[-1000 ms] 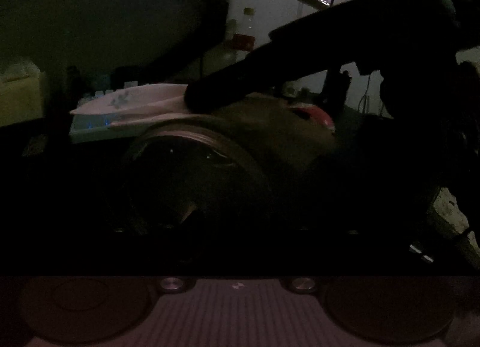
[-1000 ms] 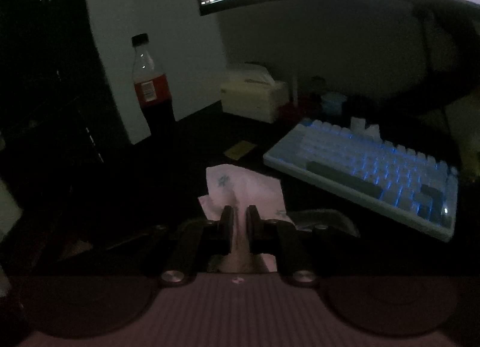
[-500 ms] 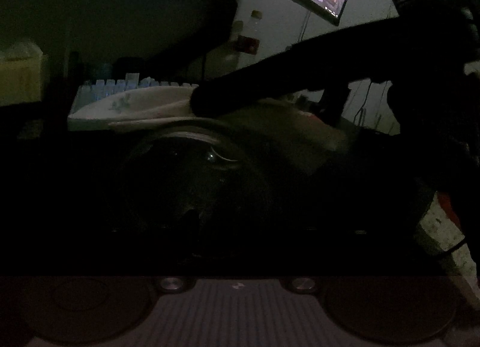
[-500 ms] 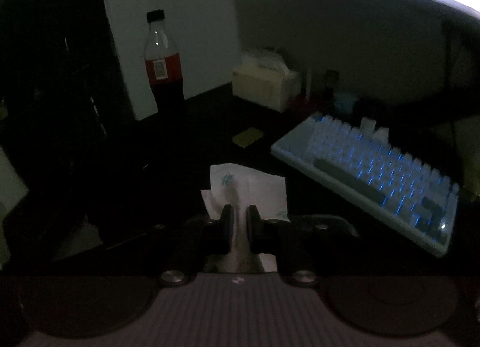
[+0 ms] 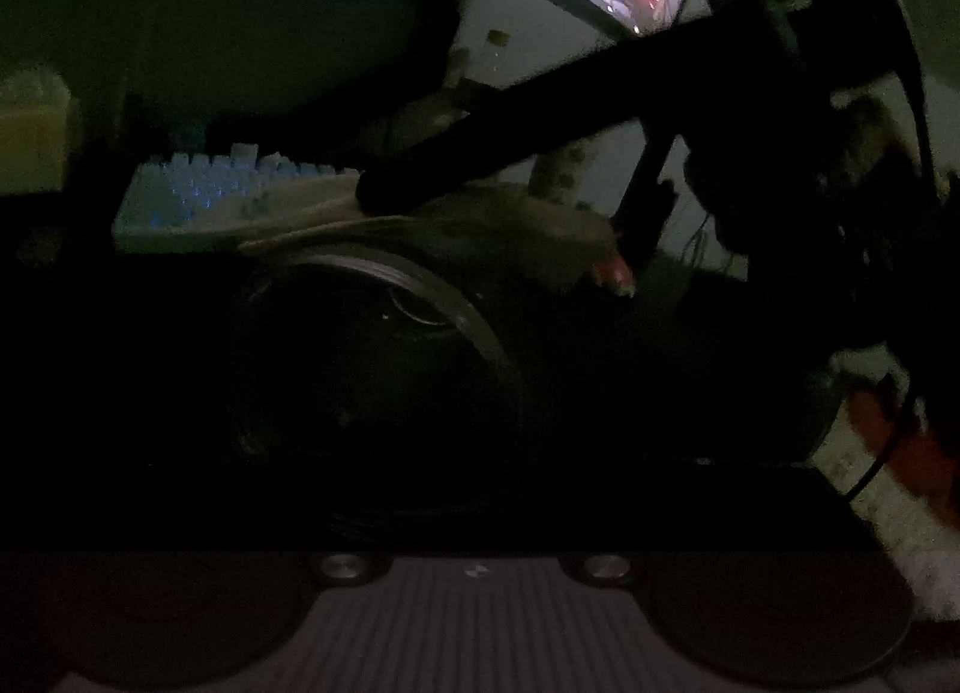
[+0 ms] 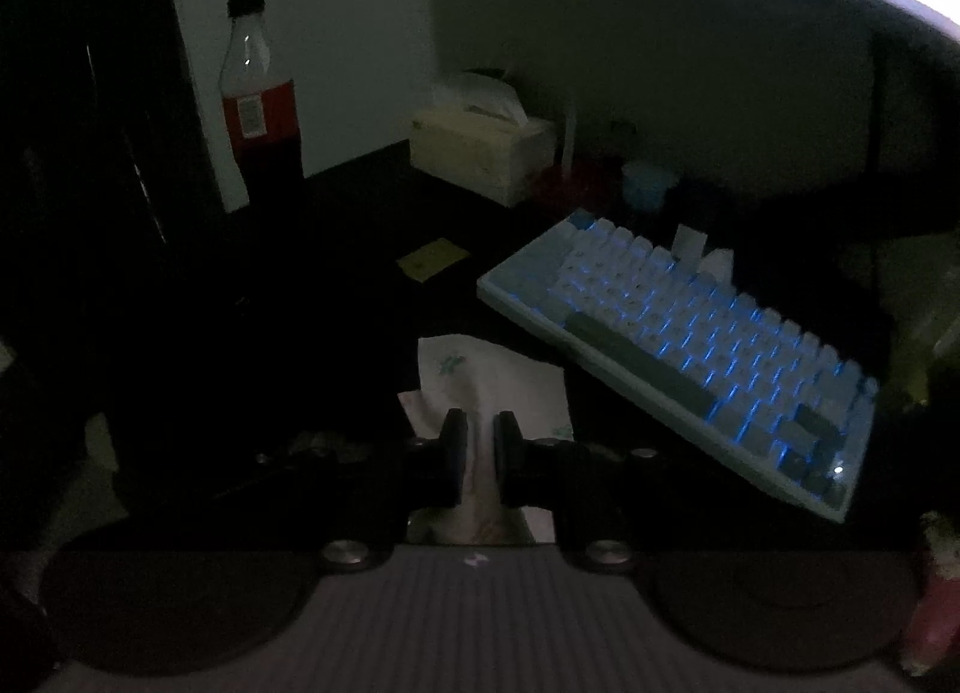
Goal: Clean container
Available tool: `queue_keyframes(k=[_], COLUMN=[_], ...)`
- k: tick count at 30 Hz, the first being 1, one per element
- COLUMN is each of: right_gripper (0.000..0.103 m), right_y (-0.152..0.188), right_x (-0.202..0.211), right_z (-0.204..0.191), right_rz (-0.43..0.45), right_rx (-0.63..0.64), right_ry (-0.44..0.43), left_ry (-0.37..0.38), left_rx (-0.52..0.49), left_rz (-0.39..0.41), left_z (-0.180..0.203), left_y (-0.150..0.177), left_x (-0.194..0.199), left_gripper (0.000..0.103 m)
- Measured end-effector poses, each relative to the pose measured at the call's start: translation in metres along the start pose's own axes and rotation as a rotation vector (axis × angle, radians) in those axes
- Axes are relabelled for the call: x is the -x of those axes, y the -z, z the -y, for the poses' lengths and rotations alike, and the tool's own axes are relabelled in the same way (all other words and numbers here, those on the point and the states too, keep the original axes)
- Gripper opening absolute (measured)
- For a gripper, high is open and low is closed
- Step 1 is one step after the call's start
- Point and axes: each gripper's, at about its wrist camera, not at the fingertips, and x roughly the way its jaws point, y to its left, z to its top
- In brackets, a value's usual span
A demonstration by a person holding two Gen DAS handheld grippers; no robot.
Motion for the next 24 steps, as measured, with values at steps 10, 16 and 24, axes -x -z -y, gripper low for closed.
queue_keyframes(k=[10, 16, 24], right_gripper=[0.011, 0.011, 0.011], right_y=[0.0, 0.007, 0.018], right_x=[-0.003, 0.002, 0.004], right_z=[-0.003, -0.014, 0.001], right_rz=[-0.004, 0.034, 0.051], right_rx=[0.019, 0.008, -0.014], right_ry=[0.008, -0.013, 0.038], left_ry=[-0.027, -0.017, -0.023], left_rx=[-0.045, -0.047, -0.074], left_rz=[-0.008, -0.01, -0.012], left_z=[0.0, -0.002, 0.003], left_y=[-0.001, 0.0, 0.003], left_x=[-0.003, -0.004, -0.004], left_gripper=[0.033, 0.038, 0.04])
